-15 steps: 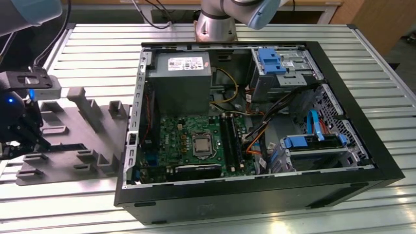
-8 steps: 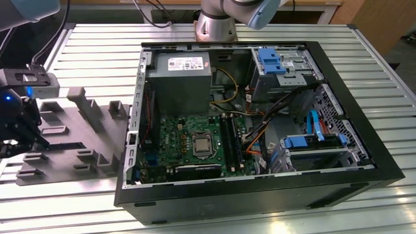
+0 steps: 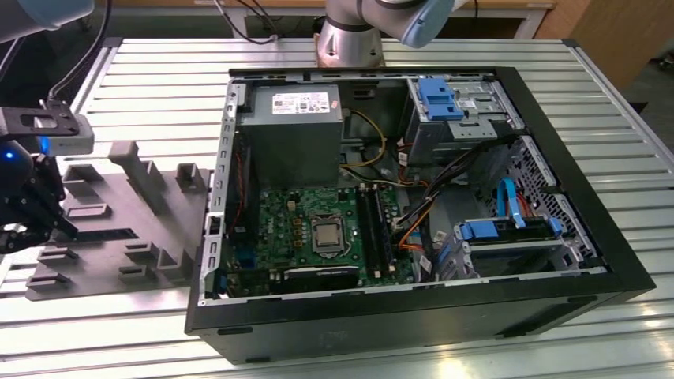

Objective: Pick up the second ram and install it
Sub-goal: 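Pick up the second ram and move it above second insertion slot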

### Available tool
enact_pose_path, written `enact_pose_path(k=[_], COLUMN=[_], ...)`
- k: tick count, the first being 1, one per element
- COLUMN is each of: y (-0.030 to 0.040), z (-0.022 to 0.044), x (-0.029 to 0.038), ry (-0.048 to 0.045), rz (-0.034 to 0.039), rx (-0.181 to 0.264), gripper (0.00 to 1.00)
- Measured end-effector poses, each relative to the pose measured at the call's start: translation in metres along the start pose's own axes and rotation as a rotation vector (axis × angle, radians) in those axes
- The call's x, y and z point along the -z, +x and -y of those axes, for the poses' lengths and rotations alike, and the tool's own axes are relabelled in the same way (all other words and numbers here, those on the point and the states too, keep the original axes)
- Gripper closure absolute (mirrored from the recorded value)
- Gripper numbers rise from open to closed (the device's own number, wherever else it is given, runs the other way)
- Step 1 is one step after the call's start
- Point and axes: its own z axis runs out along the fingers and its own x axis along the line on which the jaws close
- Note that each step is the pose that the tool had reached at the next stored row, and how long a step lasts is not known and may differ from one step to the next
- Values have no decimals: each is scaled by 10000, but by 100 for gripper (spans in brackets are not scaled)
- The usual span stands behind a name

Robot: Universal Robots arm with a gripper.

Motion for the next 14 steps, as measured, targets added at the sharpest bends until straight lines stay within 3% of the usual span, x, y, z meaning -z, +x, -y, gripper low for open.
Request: enact_pose_path(k=[14], y=[-1], z=[0], x=[51], ry=[10], rz=[0], rx=[1], gripper=[89])
